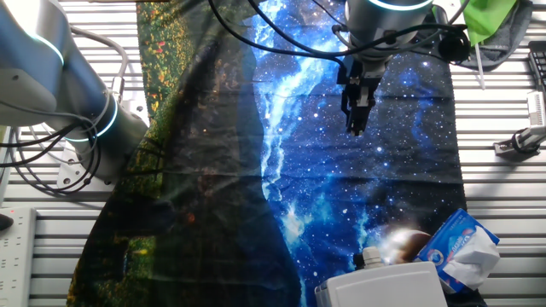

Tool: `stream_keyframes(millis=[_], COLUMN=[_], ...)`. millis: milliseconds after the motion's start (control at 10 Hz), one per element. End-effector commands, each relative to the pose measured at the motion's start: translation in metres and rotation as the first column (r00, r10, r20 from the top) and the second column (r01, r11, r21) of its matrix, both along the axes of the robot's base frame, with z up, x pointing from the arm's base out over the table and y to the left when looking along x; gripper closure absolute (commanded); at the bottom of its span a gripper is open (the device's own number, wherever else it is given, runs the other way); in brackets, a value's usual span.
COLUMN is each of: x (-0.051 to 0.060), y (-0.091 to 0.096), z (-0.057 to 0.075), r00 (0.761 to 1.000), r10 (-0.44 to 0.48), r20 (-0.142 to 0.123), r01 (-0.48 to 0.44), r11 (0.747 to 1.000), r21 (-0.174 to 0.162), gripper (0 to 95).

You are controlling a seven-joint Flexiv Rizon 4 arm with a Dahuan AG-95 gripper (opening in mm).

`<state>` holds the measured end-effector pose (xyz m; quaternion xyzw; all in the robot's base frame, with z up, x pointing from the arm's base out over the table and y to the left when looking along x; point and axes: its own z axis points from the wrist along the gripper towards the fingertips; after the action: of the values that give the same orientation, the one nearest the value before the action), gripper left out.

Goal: Grasp the handle and open the drawer

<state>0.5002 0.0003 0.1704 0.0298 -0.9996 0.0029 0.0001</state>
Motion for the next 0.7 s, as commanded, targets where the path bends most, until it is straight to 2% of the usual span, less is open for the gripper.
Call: stream_keyframes(millis=[100,700], x=[-0.0002,-0.0002], y=[-0.0003,-0.0003], z=[-0.0004,-0.0004], r00=[0.958,0.957], r10=[0.286,0.29], r20=[-0.005,-0.005], r01=[-0.286,-0.29], r11=[0.958,0.956], r21=[-0.033,-0.032], gripper=[95.0,95.0])
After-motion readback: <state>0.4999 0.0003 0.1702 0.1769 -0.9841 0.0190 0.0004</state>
